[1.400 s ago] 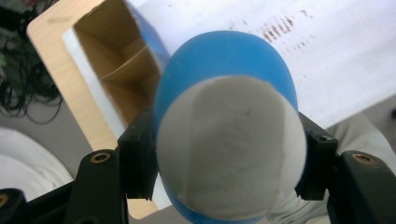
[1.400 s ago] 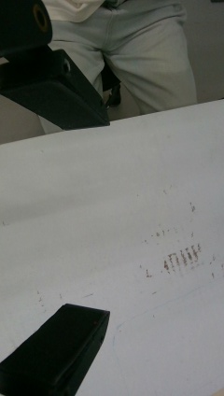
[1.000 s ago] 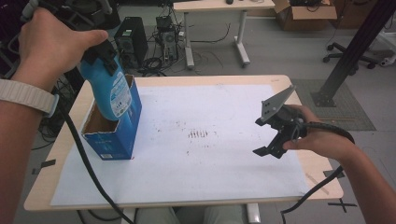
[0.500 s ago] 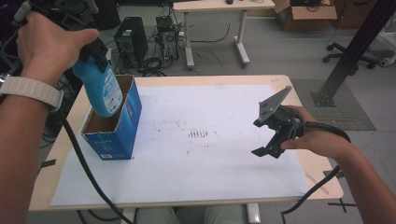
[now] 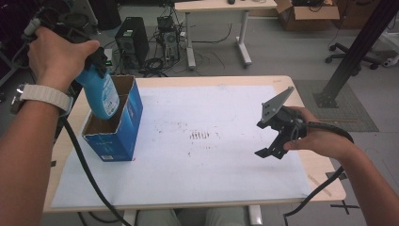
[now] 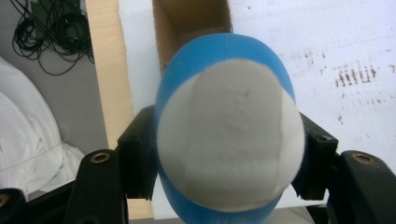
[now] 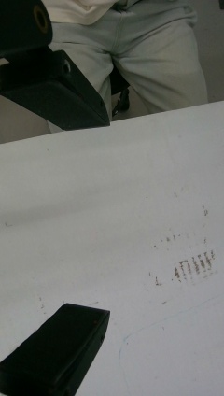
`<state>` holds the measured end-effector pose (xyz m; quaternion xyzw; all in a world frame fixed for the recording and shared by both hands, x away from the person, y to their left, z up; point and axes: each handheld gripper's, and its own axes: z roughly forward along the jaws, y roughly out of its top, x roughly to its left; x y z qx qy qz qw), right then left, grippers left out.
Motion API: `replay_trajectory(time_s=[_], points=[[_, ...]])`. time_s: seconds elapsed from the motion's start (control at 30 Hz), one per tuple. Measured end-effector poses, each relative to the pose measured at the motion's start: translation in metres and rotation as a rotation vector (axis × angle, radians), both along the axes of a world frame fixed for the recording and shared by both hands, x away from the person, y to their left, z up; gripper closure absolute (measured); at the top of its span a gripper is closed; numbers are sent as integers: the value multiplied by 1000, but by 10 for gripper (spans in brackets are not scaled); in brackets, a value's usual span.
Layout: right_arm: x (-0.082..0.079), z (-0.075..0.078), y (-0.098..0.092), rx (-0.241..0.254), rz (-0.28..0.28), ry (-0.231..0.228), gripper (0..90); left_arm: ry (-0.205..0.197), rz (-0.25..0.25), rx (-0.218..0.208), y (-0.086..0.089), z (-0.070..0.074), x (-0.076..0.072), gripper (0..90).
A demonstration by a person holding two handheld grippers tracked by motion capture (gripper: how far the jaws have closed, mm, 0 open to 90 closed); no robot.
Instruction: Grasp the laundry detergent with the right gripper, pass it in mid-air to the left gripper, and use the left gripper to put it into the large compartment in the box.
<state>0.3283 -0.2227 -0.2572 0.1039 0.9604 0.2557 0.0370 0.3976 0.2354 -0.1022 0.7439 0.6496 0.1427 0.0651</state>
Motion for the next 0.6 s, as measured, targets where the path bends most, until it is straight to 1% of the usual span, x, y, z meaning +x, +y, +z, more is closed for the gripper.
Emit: replay_trajectory(time_s=[0.03, 0.13, 0.17, 0.2, 0.3, 0.47, 0.6], points=[[0, 0, 0, -1, 1, 0, 73, 6, -1, 2, 1, -3, 1, 378], [1, -2, -1, -2, -4, 5, 73, 3, 5, -4, 6, -12, 4, 378], [1, -2, -1, 0, -5, 5, 73, 9, 4, -4, 7, -15, 5, 378], [1, -2, -2, -3, -7, 7, 73, 2, 5, -7, 9, -19, 6, 378], [1, -4, -3, -1, -10, 8, 72, -1, 10, -11, 13, -29, 8, 378], [2, -7, -4, 2, -15, 17, 73, 18, -1, 7, 15, -53, 13, 378], [3, -9, -2, -1, -12, 22, 73, 23, -4, 0, 17, -72, 16, 378]])
